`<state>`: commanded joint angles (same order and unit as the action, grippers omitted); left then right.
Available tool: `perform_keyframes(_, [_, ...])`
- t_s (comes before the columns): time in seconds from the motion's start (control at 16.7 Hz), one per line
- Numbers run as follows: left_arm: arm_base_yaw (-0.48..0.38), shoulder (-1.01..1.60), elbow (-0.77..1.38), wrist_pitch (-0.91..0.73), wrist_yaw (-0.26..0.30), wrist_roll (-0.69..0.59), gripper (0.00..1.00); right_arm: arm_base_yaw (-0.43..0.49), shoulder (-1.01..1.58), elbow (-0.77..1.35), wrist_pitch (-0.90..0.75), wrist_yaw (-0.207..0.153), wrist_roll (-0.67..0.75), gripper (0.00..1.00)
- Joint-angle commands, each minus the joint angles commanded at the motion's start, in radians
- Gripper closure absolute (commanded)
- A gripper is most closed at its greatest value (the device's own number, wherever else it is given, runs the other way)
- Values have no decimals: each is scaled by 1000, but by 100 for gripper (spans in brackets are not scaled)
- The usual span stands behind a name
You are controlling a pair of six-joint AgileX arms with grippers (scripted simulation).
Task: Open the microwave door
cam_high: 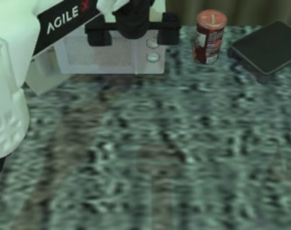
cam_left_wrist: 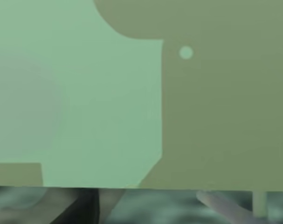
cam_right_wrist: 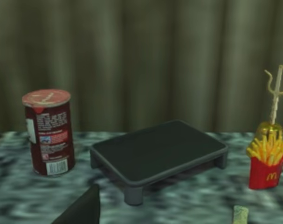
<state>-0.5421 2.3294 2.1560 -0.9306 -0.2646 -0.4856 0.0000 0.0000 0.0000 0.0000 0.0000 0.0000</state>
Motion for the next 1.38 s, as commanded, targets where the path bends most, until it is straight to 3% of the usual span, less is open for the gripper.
perform_keyframes(0.24, [3, 8, -3, 9, 1, 2, 0, 0, 0, 0, 0, 0, 0, 0])
perform_keyframes(1.02, [3, 8, -3, 9, 1, 2, 98, 0, 0, 0, 0, 0, 0, 0])
perform_keyframes(1.38, [3, 8, -3, 9, 1, 2, 100, 0, 0, 0, 0, 0, 0, 0])
